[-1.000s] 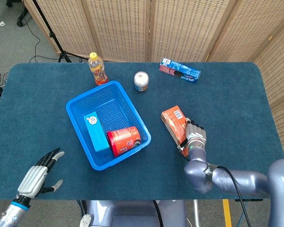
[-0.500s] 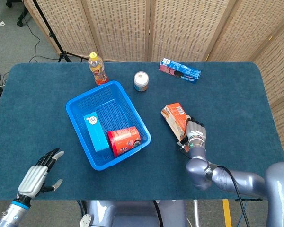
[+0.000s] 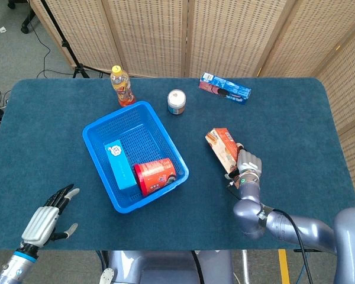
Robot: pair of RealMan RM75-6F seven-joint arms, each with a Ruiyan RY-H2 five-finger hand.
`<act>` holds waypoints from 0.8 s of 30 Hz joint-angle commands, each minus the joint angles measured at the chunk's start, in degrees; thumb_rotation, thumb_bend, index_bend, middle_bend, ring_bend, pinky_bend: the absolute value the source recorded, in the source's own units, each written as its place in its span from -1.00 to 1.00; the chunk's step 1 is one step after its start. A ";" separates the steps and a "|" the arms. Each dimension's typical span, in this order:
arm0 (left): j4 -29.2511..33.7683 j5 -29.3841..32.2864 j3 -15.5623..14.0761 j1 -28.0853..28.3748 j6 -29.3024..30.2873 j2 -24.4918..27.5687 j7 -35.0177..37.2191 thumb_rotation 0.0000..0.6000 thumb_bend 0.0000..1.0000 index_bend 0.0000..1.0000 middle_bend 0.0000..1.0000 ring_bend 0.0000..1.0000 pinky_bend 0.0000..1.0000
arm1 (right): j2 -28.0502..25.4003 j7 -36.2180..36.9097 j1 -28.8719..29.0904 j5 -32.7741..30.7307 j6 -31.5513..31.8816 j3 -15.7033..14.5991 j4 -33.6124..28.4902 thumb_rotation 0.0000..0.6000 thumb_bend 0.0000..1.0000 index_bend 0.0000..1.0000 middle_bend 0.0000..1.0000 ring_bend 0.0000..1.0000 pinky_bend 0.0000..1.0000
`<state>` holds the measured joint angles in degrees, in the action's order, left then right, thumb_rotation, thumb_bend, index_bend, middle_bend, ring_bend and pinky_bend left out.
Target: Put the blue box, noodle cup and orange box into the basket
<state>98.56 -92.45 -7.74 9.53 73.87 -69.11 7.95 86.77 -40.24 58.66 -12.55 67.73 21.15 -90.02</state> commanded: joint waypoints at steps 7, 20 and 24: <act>0.39 -0.47 -0.01 -0.17 0.65 0.34 -0.04 1.00 -0.35 -0.85 -1.00 -0.99 -0.75 | -0.80 1.15 -2.35 3.71 3.13 1.85 -2.68 1.00 -0.38 0.09 -0.11 -0.20 0.04; 1.32 -2.26 -0.78 -0.36 1.27 0.60 -0.69 1.00 -0.35 -0.85 -1.00 -0.99 -0.75 | -7.83 5.04 -6.45 9.24 9.35 7.16 -16.08 1.00 -0.33 0.12 -0.08 -0.16 0.09; 1.59 -2.85 -1.16 -0.34 1.20 0.60 -0.90 1.00 -0.35 -0.85 -1.00 -0.99 -0.75 | -9.19 4.49 -6.33 9.69 11.62 8.30 -20.50 1.00 -0.33 0.11 -0.08 -0.16 0.09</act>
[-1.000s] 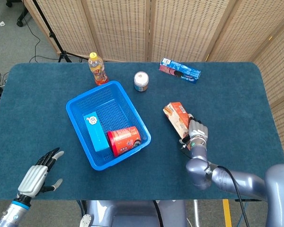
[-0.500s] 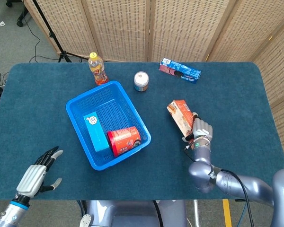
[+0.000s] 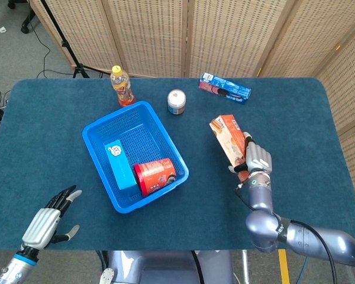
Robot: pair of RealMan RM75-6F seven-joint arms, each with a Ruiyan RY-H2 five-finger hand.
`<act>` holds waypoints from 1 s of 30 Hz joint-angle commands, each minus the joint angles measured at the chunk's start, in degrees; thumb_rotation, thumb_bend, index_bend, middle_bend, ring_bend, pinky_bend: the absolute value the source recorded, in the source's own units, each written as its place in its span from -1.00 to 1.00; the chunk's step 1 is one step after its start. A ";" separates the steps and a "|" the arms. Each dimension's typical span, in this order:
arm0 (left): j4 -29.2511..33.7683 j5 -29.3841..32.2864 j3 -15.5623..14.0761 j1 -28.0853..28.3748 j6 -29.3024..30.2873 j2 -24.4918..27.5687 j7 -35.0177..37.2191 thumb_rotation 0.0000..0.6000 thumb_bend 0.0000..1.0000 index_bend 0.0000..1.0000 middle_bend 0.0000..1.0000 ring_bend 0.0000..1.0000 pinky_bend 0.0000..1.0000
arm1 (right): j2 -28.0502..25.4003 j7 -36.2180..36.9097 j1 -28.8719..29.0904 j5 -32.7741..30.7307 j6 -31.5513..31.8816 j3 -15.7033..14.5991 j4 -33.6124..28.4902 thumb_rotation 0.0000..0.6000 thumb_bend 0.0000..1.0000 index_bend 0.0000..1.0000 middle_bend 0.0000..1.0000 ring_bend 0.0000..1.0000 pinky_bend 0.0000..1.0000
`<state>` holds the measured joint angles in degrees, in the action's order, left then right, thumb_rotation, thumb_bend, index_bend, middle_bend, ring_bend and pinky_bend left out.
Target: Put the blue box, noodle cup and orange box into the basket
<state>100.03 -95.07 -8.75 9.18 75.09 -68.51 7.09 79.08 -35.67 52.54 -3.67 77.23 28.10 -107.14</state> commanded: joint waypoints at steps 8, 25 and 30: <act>0.90 -1.92 -0.96 0.03 0.45 0.58 0.75 1.00 -0.35 -0.85 -1.00 -0.99 -0.75 | -1.62 -1.21 2.22 -0.18 7.36 4.69 -11.22 1.00 -0.33 0.11 -0.08 -0.16 0.09; 1.38 -2.93 -1.44 -0.03 1.03 1.15 1.24 1.00 -0.35 -0.85 -1.00 -0.99 -0.75 | 4.11 -2.54 10.69 -0.87 13.15 9.38 -18.91 1.00 -0.33 0.12 -0.08 -0.16 0.09; 1.33 -2.78 -1.40 0.00 0.88 1.02 1.11 1.00 -0.34 -0.85 -1.00 -0.99 -0.75 | 5.66 -2.23 12.09 -1.20 12.76 10.01 -17.66 1.00 -0.33 0.11 -0.08 -0.16 0.09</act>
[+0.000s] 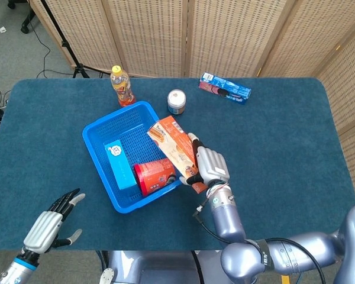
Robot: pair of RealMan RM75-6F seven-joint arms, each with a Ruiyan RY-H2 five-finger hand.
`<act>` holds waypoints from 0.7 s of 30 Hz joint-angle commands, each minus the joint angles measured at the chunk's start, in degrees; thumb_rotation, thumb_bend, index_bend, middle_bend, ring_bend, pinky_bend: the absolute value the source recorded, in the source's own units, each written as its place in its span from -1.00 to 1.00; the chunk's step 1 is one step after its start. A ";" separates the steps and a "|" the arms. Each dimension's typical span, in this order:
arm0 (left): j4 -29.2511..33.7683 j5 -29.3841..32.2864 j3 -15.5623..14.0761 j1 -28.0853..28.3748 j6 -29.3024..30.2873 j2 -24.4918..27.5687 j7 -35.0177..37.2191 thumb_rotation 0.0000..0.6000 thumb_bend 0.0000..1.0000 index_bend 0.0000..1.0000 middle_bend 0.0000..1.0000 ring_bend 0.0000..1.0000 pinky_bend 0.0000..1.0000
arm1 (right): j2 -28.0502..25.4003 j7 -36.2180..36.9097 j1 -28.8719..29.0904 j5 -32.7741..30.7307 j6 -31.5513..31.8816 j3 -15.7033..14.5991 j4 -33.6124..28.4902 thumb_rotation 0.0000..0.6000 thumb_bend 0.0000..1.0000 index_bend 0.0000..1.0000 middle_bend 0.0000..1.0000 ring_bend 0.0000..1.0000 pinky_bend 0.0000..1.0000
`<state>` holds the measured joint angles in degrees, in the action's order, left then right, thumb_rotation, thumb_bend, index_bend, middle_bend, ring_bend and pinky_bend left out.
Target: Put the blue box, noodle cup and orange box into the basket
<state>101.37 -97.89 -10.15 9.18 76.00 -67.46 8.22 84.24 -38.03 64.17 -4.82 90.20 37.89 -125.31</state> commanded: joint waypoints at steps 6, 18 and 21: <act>-0.09 0.18 0.09 0.00 0.01 -0.04 0.03 1.00 -0.34 -0.85 -1.00 -0.99 -0.75 | 2.70 0.17 2.51 -0.15 -1.46 0.78 2.43 1.00 -0.33 0.11 -0.09 -0.16 0.09; -0.25 0.52 0.16 0.10 -0.20 0.00 0.36 1.00 -0.34 -0.85 -1.00 -0.99 -0.75 | 7.66 1.35 7.12 -1.75 -4.66 3.60 3.84 1.00 -0.45 0.10 -0.24 -0.24 0.09; -0.29 0.41 0.16 0.09 -0.09 0.02 0.37 1.00 -0.34 -0.85 -1.00 -0.99 -0.75 | 7.65 1.90 7.07 -2.39 -6.74 4.06 3.08 1.00 -0.48 -0.05 -0.53 -0.54 0.06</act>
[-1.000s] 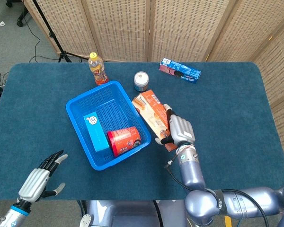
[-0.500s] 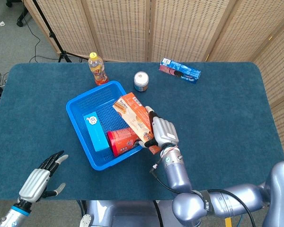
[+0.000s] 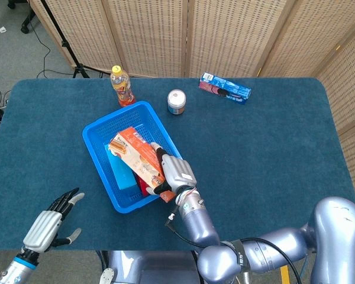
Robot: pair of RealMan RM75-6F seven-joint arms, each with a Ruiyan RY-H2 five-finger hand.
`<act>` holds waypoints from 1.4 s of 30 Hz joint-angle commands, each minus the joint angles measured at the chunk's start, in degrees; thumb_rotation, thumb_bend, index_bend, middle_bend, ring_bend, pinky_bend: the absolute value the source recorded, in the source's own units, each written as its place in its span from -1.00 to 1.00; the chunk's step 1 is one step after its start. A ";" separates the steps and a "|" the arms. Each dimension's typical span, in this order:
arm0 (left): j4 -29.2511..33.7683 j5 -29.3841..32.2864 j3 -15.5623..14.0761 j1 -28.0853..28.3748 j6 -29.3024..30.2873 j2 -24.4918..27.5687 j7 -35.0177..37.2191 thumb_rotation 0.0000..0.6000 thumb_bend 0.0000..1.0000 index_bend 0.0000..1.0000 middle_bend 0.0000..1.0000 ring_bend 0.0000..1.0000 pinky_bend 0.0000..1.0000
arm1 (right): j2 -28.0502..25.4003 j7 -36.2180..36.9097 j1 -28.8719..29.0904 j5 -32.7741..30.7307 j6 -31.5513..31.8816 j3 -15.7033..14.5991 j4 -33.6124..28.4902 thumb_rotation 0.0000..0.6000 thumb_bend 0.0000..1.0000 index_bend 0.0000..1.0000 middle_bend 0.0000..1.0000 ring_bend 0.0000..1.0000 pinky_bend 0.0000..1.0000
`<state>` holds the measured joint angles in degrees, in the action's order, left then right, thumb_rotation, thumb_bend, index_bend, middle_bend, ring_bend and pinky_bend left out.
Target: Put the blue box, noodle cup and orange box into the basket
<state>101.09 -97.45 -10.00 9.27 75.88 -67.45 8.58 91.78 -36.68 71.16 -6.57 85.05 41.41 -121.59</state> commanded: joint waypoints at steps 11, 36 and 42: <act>0.06 -0.15 0.07 -0.05 0.39 0.21 0.27 1.00 -0.34 -0.85 -1.00 -0.99 -0.75 | 0.28 3.98 -0.02 1.86 -4.86 -0.21 -0.26 1.00 -0.53 -0.35 -0.92 -0.98 -0.35; -0.55 1.54 0.58 0.19 -0.84 -0.45 -0.35 1.00 -0.34 -0.85 -1.00 -0.99 -0.75 | 1.69 10.65 -0.70 7.10 -14.63 -3.28 9.84 1.00 -0.63 -0.84 -1.00 -1.00 -0.76; -0.51 1.45 0.51 0.16 -0.84 -0.51 -0.47 1.00 -0.34 -0.85 -1.00 -0.99 -0.75 | 2.21 12.55 -0.91 8.98 -14.55 -3.68 10.64 1.00 -0.65 -0.93 -1.00 -1.00 -0.79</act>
<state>100.57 -95.99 -9.48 9.43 75.03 -67.96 8.11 93.88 -24.33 70.28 2.51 70.62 37.79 -111.03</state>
